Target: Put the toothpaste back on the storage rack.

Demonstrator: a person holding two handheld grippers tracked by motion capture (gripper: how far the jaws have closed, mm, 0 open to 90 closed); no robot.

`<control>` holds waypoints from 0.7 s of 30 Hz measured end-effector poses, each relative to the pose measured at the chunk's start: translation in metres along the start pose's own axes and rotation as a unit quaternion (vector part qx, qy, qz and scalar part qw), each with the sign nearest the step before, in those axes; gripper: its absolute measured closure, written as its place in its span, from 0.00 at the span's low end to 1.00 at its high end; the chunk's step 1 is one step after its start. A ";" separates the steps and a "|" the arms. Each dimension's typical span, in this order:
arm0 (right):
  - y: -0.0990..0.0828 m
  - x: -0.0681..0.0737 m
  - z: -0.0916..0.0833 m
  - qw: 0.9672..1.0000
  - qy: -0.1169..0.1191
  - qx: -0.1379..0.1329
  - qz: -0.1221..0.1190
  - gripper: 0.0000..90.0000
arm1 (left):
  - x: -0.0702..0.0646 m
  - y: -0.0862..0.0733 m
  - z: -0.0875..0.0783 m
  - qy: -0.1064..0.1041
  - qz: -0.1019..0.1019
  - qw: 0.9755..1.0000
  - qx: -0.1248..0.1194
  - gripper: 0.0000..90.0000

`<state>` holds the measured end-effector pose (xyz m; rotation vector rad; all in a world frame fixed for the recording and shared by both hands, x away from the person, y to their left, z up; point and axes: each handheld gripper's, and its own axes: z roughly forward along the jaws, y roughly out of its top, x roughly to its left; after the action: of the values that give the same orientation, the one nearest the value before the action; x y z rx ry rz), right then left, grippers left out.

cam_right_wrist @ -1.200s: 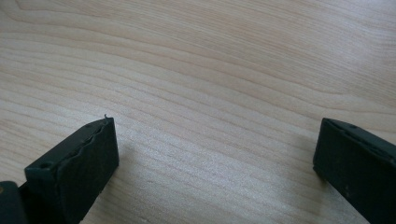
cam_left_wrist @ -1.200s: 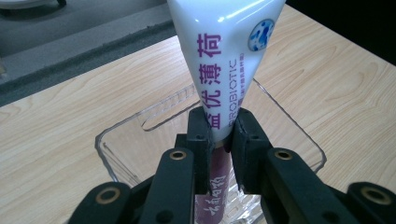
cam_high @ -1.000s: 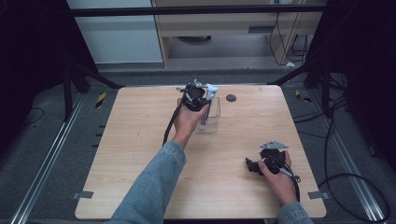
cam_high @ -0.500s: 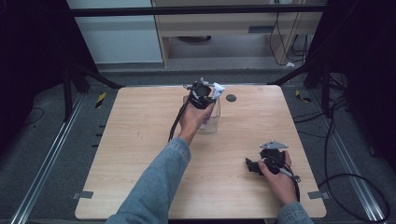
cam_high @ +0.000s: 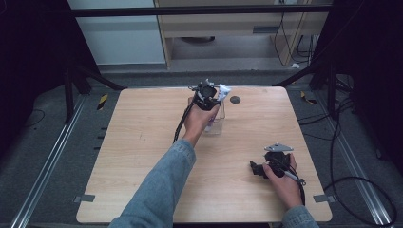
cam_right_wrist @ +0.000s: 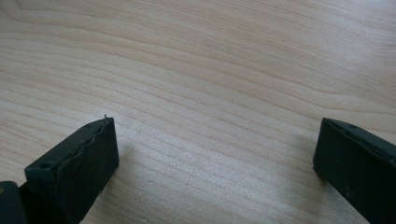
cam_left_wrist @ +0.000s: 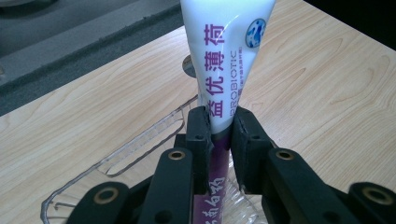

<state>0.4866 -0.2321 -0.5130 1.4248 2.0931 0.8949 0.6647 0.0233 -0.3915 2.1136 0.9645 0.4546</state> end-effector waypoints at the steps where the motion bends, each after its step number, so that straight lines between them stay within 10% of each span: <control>1: 0.000 0.000 0.000 1.000 0.000 0.000 0.000 0.00 | 0.000 0.000 0.000 0.000 -0.001 1.000 0.000 0.86; 21: 0.000 0.000 0.000 1.000 0.001 0.000 0.002 0.00 | 0.000 -0.001 -0.008 -0.006 0.000 1.000 -0.003 0.85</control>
<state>0.4865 -0.2320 -0.5128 1.4291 2.0935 0.8979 0.6601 0.0276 -0.3868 2.1093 0.9538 0.4434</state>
